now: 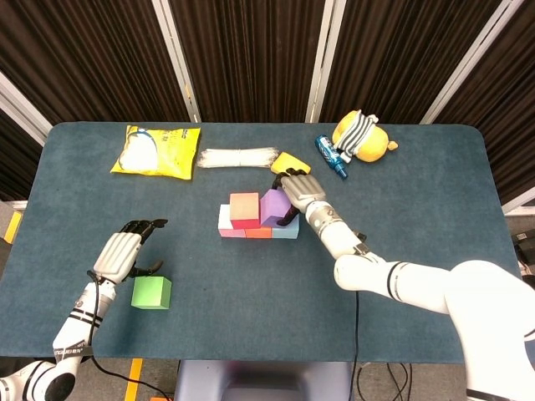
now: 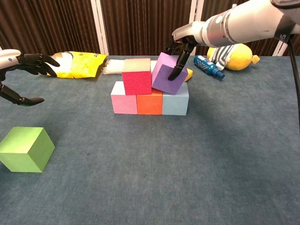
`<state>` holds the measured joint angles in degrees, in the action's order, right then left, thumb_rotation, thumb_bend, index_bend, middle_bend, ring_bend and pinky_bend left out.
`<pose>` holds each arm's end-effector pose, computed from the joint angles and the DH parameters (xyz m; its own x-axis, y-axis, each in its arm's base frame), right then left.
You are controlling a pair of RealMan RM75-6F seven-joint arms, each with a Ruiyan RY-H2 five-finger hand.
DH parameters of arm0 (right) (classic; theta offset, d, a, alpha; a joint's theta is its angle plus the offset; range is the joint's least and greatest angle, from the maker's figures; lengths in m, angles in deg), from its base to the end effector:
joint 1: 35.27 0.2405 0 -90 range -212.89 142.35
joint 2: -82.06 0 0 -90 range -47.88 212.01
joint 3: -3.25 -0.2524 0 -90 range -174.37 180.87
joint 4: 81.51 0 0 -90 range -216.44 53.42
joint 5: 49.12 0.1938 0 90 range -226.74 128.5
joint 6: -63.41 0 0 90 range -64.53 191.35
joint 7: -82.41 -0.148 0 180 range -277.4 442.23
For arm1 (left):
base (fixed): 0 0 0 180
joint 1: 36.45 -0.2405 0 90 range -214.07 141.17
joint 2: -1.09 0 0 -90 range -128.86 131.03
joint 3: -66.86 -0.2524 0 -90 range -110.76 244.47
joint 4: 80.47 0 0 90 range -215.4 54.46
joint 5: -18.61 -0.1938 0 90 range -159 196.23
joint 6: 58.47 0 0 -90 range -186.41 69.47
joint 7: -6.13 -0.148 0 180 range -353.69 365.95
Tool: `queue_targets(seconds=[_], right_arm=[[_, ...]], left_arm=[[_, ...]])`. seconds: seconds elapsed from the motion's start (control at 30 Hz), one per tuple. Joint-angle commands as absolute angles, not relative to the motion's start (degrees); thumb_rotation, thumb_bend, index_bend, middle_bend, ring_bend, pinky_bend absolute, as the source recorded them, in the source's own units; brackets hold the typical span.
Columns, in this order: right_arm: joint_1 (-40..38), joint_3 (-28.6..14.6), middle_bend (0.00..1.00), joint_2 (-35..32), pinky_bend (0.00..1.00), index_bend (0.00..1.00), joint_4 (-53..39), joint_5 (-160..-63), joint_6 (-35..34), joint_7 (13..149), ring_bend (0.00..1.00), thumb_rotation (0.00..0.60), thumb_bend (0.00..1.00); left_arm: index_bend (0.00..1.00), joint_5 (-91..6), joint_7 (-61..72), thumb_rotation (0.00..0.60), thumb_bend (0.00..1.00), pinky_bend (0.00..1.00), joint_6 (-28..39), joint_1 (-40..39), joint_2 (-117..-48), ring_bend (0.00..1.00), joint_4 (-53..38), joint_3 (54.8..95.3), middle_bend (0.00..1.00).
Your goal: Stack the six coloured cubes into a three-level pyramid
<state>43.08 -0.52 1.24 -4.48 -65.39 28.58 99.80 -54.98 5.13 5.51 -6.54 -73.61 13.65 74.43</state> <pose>-0.0477 -0.4423 0.0215 0.3685 -0.4929 0.7882 -0.9289 -0.2275 0.2921 -0.2019 0.3017 0.0790 0.2230 0.2235 0.9489 0.9555 -0.2431 -0.1673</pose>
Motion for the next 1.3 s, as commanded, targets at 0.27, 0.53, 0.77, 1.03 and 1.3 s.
queue_targets(seconds=[0.27, 0.53, 0.77, 1.03, 1.3], right_arm=[[42.54, -0.19, 0.22, 2.54, 0.15, 0.21, -2.62, -65.9, 28.21, 100.47, 0.08, 0.6, 0.23], [41.79, 0.05, 0.22, 3.19, 0.15, 0.22, -1.2, -66.2, 27.13, 101.11, 0.08, 0.6, 0.23], [41.83, 0.01, 0.22, 2.05, 0.15, 0.37, -2.28, -64.98, 26.8, 101.83, 0.08, 0.6, 0.23], [41.95, -0.77, 0.22, 2.2, 0.15, 0.48, -1.94, -63.87, 25.81, 102.78, 0.08, 0.6, 0.23], [43.02, -0.36, 0.22, 3.93, 0.15, 0.49, -0.67, -62.34, 26.51, 104.96, 0.08, 0.6, 0.27]], left_arm=[[0.16, -55.09, 5.16, 0.6, 0.3, 0.16, 5.4, -6.6, -73.45, 0.18, 13.94, 74.53, 0.22], [0.16, -55.34, 5.39, 0.6, 0.3, 0.16, 5.28, -6.75, -73.18, 0.17, 14.46, 74.49, 0.22], [0.16, -55.3, 5.65, 0.6, 0.3, 0.16, 4.92, -6.73, -73.14, 0.16, 14.42, 74.52, 0.21], [0.16, -55.28, 5.84, 0.6, 0.3, 0.16, 4.93, -6.79, -73.05, 0.16, 14.48, 74.69, 0.2], [0.15, -55.59, 6.13, 0.6, 0.3, 0.16, 5.01, -6.86, -72.98, 0.16, 14.56, 74.72, 0.2]])
